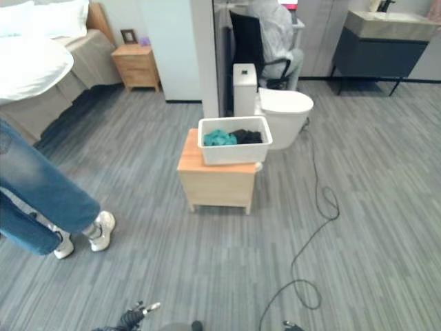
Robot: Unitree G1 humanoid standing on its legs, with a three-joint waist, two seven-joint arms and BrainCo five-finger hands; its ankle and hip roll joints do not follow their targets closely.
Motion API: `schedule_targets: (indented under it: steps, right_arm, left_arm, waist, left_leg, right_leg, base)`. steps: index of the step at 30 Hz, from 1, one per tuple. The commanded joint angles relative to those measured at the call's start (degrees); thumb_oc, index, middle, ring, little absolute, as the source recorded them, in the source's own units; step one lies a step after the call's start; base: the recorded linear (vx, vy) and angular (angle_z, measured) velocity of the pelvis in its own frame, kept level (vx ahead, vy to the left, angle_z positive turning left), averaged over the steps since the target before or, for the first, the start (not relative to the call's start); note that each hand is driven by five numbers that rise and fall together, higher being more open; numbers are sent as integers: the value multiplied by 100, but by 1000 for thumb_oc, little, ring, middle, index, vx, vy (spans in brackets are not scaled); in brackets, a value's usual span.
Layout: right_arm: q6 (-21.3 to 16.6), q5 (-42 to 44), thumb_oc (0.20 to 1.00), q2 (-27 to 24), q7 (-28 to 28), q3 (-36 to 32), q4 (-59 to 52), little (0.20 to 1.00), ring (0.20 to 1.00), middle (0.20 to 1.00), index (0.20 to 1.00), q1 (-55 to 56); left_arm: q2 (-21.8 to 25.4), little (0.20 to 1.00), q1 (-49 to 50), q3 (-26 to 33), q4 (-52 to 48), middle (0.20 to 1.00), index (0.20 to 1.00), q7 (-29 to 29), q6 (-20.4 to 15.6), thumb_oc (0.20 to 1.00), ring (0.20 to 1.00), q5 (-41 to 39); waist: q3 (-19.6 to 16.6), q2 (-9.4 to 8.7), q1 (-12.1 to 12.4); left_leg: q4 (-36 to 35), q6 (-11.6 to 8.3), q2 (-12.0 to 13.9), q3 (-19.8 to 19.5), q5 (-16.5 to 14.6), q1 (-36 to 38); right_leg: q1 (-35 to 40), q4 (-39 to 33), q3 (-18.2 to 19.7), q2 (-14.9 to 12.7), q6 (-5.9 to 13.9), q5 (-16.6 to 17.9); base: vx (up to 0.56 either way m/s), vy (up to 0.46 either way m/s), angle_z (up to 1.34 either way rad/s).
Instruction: Grab the laundry basket,head to the washer,open it,put in the laundry and shut it.
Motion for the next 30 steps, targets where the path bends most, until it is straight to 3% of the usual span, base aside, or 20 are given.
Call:
schedule_targets:
  steps: [1, 2, 5, 11, 12, 13, 15, 16, 17, 18, 19, 20, 22, 23, 24, 25, 30]
  right_arm:
    - [-175, 179, 1000, -231, -122, 121, -317, 1000, 1000, 1000, 1000, -100]
    - [-204, 218, 1000, -240, -172, 178, -459, 1000, 1000, 1000, 1000, -209]
    - [-214, 247, 1000, -205, -192, 226, -640, 1000, 1000, 1000, 1000, -323]
    - [-198, 208, 1000, -24, -107, 207, -417, 1000, 1000, 1000, 1000, -338]
    - [-199, 268, 1000, 20, -66, 81, -207, 1000, 1000, 1000, 1000, -317]
    - [-193, 348, 1000, 19, -64, -48, -80, 1000, 1000, 1000, 1000, -316]
    - [-193, 348, 1000, 18, -63, -47, -80, 1000, 1000, 1000, 1000, -316]
    - [-193, 374, 1000, 5, -74, -96, -40, 1000, 1000, 1000, 1000, -327]
    - [-189, 443, 1000, -16, -68, -235, 18, 1000, 1000, 1000, 1000, -333]
    - [-196, 460, 1000, -56, -100, -320, 93, 1000, 1000, 1000, 1000, -324]
    - [-196, 460, 1000, -58, -100, -320, 93, 1000, 1000, 1000, 1000, -324]
    - [-164, 424, 1000, -134, -70, -396, 225, 1000, 1000, 1000, 1000, -253]
    - [-135, 384, 1000, -217, -83, -455, 363, 1000, 1000, 1000, 1000, -206]
    - [-127, 360, 1000, -238, -86, -486, 423, 1000, 1000, 1000, 1000, -175]
    - [-127, 360, 1000, -238, -85, -486, 423, 1000, 1000, 1000, 1000, -176]
    - [-105, 370, 1000, -248, -88, -607, 510, 1000, 1000, 1000, 1000, -81]
    - [-105, 370, 1000, -248, -88, -607, 510, 1000, 1000, 1000, 1000, -81]
  left_arm:
    - [111, 1000, -49, 103, -37, 1000, 1000, 73, -180, 1000, 1000, -216]
    - [126, 1000, -35, 153, -13, 1000, 1000, 124, -199, 1000, 1000, -263]
    - [168, 1000, 42, 265, 27, 1000, 1000, 181, -204, 1000, 1000, -303]
    - [258, 1000, 205, 385, 118, 1000, 1000, 109, -175, 1000, 1000, -222]
    - [310, 1000, 180, 384, 138, 1000, 1000, 99, -153, 1000, 1000, -114]
    - [364, 1000, 174, 336, 41, 1000, 1000, 93, -161, 1000, 1000, -110]
    - [363, 1000, 174, 336, 41, 1000, 1000, 93, -161, 1000, 1000, -110]
    - [393, 1000, 156, 309, -29, 1000, 1000, 87, -163, 1000, 1000, -97]
    - [425, 1000, 129, 278, -107, 1000, 1000, 72, -170, 1000, 1000, -82]
    - [425, 1000, 115, 268, -137, 1000, 1000, 77, -185, 1000, 1000, -118]
    - [423, 1000, 115, 268, -137, 1000, 1000, 78, -185, 1000, 1000, -118]
    - [421, 1000, 117, 251, -171, 1000, 1000, 52, -186, 1000, 1000, -116]
    - [399, 1000, 100, 224, -185, 1000, 1000, 28, -209, 1000, 1000, -85]
    - [367, 1000, 80, 211, -179, 1000, 1000, 23, -225, 1000, 1000, -65]
    - [367, 1000, 79, 211, -179, 1000, 1000, 23, -225, 1000, 1000, -65]
    - [336, 1000, 3, 194, -176, 1000, 1000, 38, -264, 1000, 1000, -29]
    - [336, 1000, 3, 194, -176, 1000, 1000, 38, -264, 1000, 1000, -29]
  waist:
    - [14, -53, -11]
    - [10, -41, 116]
    - [-16, -57, 261]
    - [-205, -195, 504]
    - [-272, -261, 552]
    - [-262, -255, 529]
    - [-274, -252, 527]
    - [-235, -214, 487]
    - [-147, -27, 345]
    - [-89, 98, 245]
    - [-95, 101, 243]
    - [-74, 210, 74]
    - [39, 265, -66]
    - [75, 280, -140]
    - [71, 279, -143]
    - [116, 261, -292]
    - [120, 262, -292]
  left_leg:
    - [-887, 317, 268, 14, 244, -94]
    - [-1398, 279, 236, 24, 478, -339]
    - [-1456, 192, 255, 11, 671, -561]
    - [-588, 450, 170, 106, 372, -657]
    - [-541, 613, 29, 155, 150, -546]
    - [-598, 818, -182, 167, -51, -323]
    - [-602, 817, -178, 164, -45, -335]
    - [-635, 939, -261, 153, -127, -217]
    - [-820, 1113, -293, 86, -258, 185]
    - [-1024, 1153, -276, 37, -304, 514]
    - [-1030, 1151, -273, 34, -298, 509]
    - [-1247, 1098, -295, -90, -400, 923]
    - [-1405, 1022, -316, -218, -578, 1376]
    - [-1444, 984, -327, -307, -676, 1564]
    - [-1446, 984, -328, -310, -671, 1558]
    - [-1446, 931, -352, -465, -899, 1869]
    - [-1447, 931, -350, -465, -900, 1875]
  right_leg:
    - [126, -237, -420, -193, 699, 155]
    - [234, -237, -345, -124, 720, 0]
    - [475, -237, -197, -102, 738, -148]
    - [802, 210, -119, -455, 876, -389]
    - [676, 811, -130, -599, 995, -250]
    - [261, 1788, -77, -721, 1148, 344]
    - [249, 1785, -78, -715, 1146, 350]
    - [-24, 2404, -20, -755, 1204, 764]
    - [-646, 3370, 20, -746, 1240, 1104]
    - [-1054, 3513, -132, -779, 1163, 869]
    - [-1058, 3508, -136, -775, 1161, 874]
    - [-1319, 2637, -351, -763, 1046, 587]
    - [-1474, 1483, -475, -801, 1104, 697]
    - [-1594, 972, -356, -796, 1180, 824]
    - [-1593, 957, -359, -797, 1180, 834]
    - [-1816, 171, 71, -739, 1348, 1145]
    - [-1809, 168, 70, -738, 1347, 1146]
  base:
    - [253, 76, 28]
    - [254, 77, 19]
    - [304, 104, -9]
    - [445, 195, -44]
    - [566, 345, -6]
    - [563, 344, -8]
    - [179, 134, -3]
    - [332, 263, -5]
    - [494, 340, -1]
    - [390, 253, -15]
    - [471, 109, -13]
    - [444, 14, 0]
    - [522, -45, 41]
    - [307, -57, 54]
    - [493, -91, 60]
    - [342, -63, 52]
    - [69, -13, 43]
